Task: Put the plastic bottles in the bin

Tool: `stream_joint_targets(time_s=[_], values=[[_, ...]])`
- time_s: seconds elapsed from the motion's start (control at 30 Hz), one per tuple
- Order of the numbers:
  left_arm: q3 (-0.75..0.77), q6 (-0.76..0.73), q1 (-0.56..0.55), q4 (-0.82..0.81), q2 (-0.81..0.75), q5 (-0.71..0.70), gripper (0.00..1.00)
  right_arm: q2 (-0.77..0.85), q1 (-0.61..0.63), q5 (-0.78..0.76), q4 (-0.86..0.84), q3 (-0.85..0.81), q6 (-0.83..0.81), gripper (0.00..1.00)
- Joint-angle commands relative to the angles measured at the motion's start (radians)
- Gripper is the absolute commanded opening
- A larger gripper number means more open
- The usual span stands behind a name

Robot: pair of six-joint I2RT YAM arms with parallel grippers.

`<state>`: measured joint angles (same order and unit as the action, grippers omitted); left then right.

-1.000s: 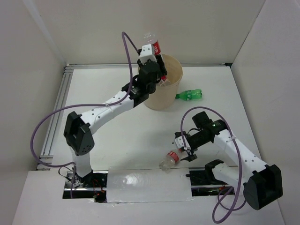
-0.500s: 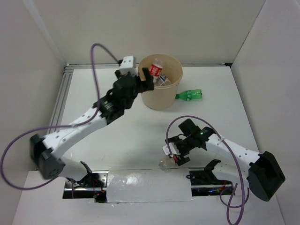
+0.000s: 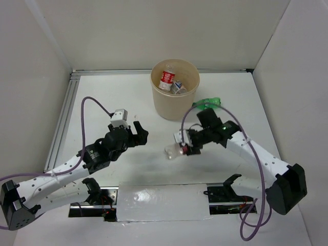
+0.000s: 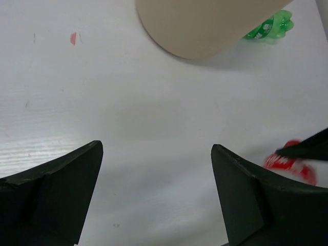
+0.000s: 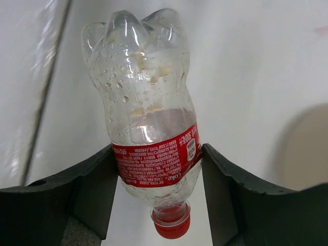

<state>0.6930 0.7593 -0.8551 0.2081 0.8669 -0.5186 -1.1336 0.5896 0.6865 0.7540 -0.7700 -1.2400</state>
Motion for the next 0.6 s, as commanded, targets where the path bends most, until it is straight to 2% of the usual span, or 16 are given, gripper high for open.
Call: stream_joint_targets(time_s=[0.0, 0.2, 0.27, 0.43, 0.53, 0.57], values=[[-0.007, 0.101, -0.038, -0.01, -0.025, -0.034, 0.99, 0.031, -0.042, 0.106, -0.013, -0.251, 0.177, 0.26], [-0.026, 0.137, -0.07, -0.009, -0.016, -0.052, 0.99, -0.028, -0.097, 0.027, -0.247, -0.518, 0.419, 0.27], [-0.026, 0.137, -0.07, -0.009, -0.006, -0.052, 0.99, -0.058, -0.132, -0.027, -0.318, -0.558, 0.458, 0.29], [-0.026, 0.137, -0.09, -0.018, 0.014, -0.043, 0.99, -0.242, -0.21, -0.104, -0.453, -0.716, 0.534, 0.3], [-0.026, 0.146, -0.101, -0.018, 0.014, -0.052, 0.99, -0.354, -0.252, -0.113, -0.463, -0.81, 0.557, 0.41], [-0.026, 0.146, -0.101, -0.018, 0.014, -0.052, 0.99, -0.38, -0.263, -0.099, -0.446, -0.836, 0.557, 0.48]])
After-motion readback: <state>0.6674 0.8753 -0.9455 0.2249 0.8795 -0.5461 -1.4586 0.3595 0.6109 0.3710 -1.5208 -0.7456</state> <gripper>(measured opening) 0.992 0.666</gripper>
